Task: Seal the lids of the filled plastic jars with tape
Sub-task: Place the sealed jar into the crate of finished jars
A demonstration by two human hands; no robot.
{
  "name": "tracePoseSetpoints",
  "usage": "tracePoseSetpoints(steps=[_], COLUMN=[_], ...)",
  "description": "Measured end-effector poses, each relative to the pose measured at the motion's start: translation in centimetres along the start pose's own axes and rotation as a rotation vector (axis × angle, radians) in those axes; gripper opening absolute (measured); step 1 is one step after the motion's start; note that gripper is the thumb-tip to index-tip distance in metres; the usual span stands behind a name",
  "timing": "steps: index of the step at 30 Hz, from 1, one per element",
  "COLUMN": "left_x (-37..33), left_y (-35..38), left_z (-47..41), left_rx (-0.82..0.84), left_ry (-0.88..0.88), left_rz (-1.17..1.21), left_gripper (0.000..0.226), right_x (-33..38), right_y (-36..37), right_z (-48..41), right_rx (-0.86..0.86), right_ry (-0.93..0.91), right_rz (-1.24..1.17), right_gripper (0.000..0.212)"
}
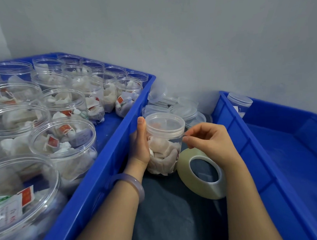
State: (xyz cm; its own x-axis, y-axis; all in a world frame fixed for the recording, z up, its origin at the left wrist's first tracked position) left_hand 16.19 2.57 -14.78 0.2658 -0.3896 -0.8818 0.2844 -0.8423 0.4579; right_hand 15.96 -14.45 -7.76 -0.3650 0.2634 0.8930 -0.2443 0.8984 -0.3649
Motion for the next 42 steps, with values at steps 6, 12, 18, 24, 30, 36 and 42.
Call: tracePoseSetpoints(steps=[6, 12, 18, 24, 30, 36, 42], left_x=[0.2, -0.1, 0.0, 0.1, -0.2, -0.1, 0.3], left_y=[-0.1, 0.2, 0.2, 0.3, 0.6, 0.7, 0.6], left_z=[0.0, 0.1, 0.2, 0.3, 0.5, 0.6, 0.3], left_rx=[0.002, 0.028, 0.026, 0.024, 0.053, 0.059, 0.082], left_ry=[-0.004, -0.006, -0.025, -0.011, -0.009, -0.023, -0.079], left_rz=[-0.012, -0.016, -0.074, -0.121, -0.098, -0.089, -0.037], left_gripper=[0.11, 0.108, 0.097, 0.074, 0.09, 0.092, 0.103], right_x=[0.6, 0.8, 1.2, 1.2, 1.1, 0.9, 0.1], right_y=[-0.5, 0.8, 0.0, -0.5, -0.9, -0.9, -1.1], right_z=[0.3, -0.2, 0.0, 0.2, 0.1, -0.1, -0.3], right_rx=[0.046, 0.067, 0.075, 0.114, 0.066, 0.027, -0.06], right_ry=[-0.009, 0.032, -0.039, -0.011, -0.042, -0.083, -0.09], right_rz=[-0.05, 0.104, 0.069, 0.07, 0.089, 0.025, 0.016], right_gripper=[0.016, 0.046, 0.016, 0.016, 0.017, 0.018, 0.022])
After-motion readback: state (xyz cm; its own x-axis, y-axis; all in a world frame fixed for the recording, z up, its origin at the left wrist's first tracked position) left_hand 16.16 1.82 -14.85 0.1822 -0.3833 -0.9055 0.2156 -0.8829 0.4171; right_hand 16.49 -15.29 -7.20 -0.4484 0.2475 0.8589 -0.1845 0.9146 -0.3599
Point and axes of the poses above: each hand's wrist, its own z-axis away from the middle knuckle, its own y-axis out of the palm, x = y × z, the point moved 7 cm from there along -z, towards the middle knuckle, and after that the axes turned 2 degrees about x, right-handed, at the moved point
